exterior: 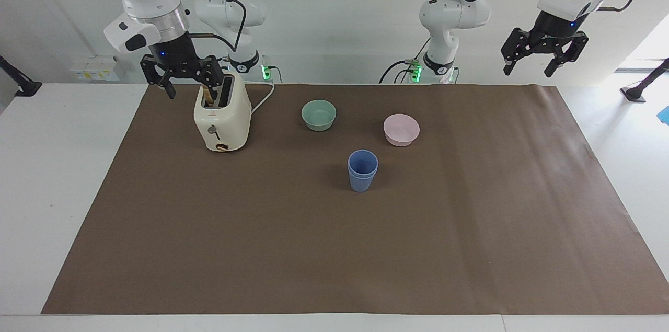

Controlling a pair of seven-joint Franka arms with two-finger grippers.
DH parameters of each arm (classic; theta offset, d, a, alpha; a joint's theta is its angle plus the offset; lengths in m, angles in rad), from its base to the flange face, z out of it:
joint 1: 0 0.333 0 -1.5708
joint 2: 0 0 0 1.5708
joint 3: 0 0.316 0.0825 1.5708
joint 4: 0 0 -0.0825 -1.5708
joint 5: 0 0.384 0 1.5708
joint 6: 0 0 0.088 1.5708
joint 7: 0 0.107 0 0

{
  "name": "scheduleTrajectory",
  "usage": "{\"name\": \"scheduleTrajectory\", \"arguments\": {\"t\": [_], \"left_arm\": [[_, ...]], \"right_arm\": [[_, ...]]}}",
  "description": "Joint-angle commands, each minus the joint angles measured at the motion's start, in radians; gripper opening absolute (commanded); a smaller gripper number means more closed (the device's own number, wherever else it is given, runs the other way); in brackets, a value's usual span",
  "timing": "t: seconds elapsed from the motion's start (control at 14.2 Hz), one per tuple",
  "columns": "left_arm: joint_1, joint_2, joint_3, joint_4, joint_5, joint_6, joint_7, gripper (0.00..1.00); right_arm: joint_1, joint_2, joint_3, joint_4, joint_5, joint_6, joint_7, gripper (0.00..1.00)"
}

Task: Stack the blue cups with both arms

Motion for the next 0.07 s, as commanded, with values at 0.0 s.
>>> {"name": "scheduleTrajectory", "arguments": {"t": [0.0], "left_arm": [[0.012,-0.007,-0.003,0.010,-0.010,-0.020,0.009,1.00]], "right_arm": [[-0.017,-0.021,0.007,-0.018,0.020,-0.001,-0.006,1.00]]}}
